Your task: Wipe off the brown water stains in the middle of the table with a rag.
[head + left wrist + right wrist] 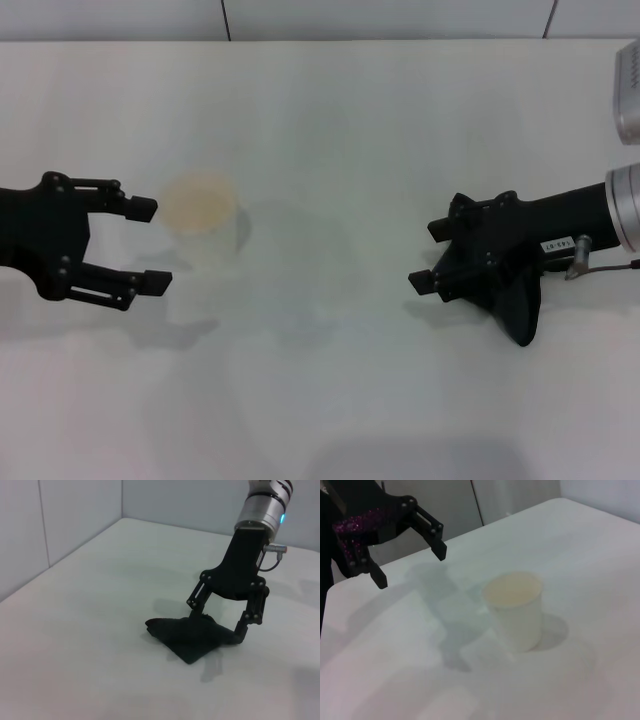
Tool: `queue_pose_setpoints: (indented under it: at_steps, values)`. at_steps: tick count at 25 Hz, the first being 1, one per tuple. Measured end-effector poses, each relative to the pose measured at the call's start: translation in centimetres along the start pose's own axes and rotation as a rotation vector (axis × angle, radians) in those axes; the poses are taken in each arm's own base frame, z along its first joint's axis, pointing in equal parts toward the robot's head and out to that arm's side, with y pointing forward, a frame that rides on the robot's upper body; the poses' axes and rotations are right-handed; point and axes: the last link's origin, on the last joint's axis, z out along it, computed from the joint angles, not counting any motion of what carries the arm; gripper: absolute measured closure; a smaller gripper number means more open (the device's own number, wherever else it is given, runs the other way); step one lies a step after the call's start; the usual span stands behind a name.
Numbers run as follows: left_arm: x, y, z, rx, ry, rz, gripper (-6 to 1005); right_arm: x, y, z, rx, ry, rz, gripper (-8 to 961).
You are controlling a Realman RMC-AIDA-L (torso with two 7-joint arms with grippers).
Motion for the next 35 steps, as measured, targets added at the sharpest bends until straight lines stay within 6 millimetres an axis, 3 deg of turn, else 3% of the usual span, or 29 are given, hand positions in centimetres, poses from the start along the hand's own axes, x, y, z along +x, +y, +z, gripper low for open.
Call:
queue_pose_setpoints:
  at_steps: [35]
  values:
    - [0.49, -0.16, 0.56, -0.007, 0.010, 0.027, 129, 0.37, -0.04, 0.04, 0.005, 0.022, 0.016, 158]
